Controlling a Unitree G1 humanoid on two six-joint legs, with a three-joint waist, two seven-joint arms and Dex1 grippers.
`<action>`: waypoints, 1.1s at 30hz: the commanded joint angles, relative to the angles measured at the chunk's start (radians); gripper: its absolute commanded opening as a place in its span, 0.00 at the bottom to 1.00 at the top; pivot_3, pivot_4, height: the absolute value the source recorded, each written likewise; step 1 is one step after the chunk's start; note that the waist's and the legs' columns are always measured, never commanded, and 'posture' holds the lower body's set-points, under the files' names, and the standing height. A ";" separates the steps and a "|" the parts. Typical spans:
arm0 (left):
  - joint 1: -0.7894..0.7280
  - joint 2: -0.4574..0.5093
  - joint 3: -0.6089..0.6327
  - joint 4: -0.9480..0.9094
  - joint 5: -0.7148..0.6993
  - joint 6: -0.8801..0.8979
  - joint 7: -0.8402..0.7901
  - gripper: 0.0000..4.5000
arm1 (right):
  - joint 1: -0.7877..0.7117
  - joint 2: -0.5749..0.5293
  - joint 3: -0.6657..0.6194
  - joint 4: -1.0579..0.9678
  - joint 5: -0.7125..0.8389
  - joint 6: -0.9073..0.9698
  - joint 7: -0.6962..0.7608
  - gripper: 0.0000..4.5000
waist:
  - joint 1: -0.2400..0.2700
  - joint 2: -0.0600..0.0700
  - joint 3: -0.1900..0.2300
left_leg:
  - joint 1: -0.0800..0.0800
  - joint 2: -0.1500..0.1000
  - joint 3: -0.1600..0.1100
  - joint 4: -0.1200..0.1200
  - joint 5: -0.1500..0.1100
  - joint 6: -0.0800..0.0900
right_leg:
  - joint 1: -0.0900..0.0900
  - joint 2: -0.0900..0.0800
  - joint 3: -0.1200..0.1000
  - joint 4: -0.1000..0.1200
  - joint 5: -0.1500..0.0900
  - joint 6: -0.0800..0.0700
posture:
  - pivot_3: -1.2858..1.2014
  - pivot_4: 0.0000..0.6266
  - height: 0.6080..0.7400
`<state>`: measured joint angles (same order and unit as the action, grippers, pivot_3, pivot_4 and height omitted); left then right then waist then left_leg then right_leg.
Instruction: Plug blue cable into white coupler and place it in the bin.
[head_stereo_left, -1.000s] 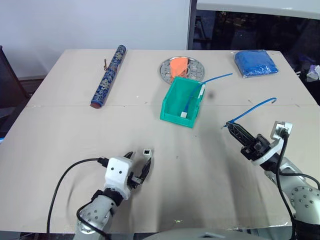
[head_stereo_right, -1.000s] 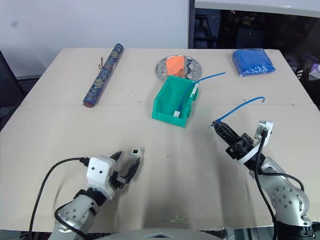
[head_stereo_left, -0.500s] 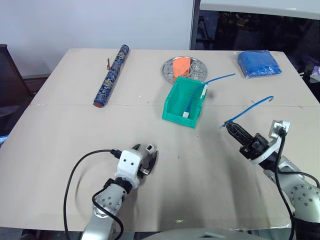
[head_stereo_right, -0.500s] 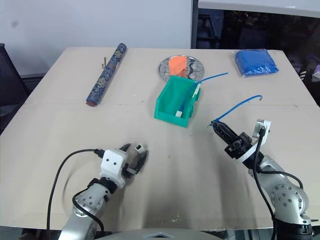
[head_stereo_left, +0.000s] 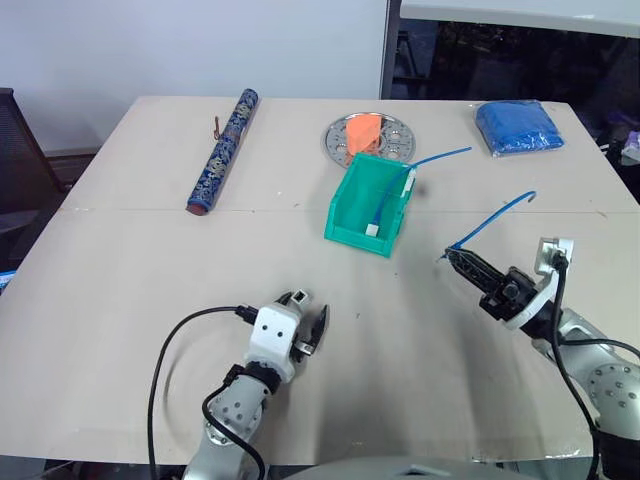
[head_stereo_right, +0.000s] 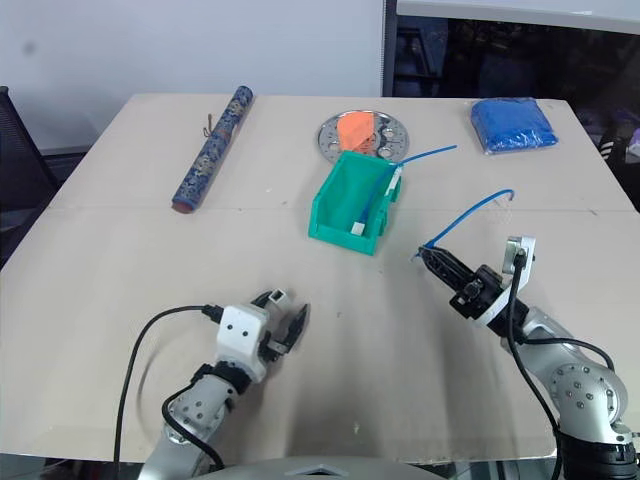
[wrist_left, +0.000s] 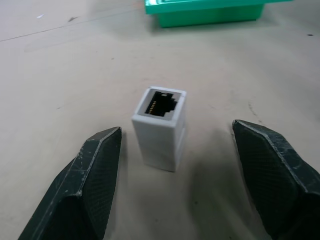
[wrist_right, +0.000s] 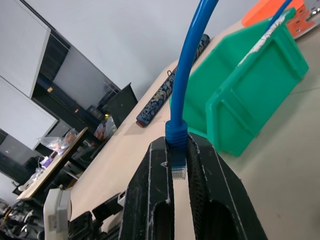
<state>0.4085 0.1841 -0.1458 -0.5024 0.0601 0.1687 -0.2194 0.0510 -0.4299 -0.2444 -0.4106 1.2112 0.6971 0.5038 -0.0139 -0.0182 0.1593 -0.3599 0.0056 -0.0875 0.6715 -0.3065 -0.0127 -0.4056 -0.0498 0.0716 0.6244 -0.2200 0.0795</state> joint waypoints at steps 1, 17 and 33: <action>0.027 -0.015 -0.006 -0.080 0.047 0.046 0.052 0.81 | 0.002 -0.017 -0.034 -0.038 0.031 0.002 0.006 0.00 | -0.001 0.000 0.000 | 0.000 0.000 0.000 0.000 0.000 0.000 | 0.000 0.000 0.000 0.000 0.000 0.000 | 0.52 0.24 1.00; 0.045 -0.116 -0.004 -0.298 0.039 0.392 0.170 0.81 | -0.011 -0.038 -0.035 -0.010 0.035 0.013 0.021 0.00 | -0.002 -0.001 0.000 | 0.000 0.000 0.000 0.000 0.000 0.000 | 0.000 0.000 0.000 0.000 0.000 0.000 | 0.52 0.24 1.00; 0.058 -0.073 0.059 -0.261 0.022 0.324 0.163 0.81 | -0.015 -0.029 -0.023 -0.011 0.013 0.008 0.025 0.00 | -0.001 -0.001 0.000 | 0.000 0.000 0.000 -0.001 0.000 0.000 | 0.000 0.000 0.000 -0.001 -0.001 -0.002 | 0.52 0.24 1.00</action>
<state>0.4696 0.1083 -0.0978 -0.7446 0.0860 0.5195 -0.0570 0.0490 -0.4608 -0.2522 -0.4104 1.2189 0.7166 0.5181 -0.0150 -0.0188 0.1594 -0.3603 0.0058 -0.0876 0.6710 -0.3066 -0.0127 -0.4057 -0.0496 0.0715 0.6237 -0.2212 0.0779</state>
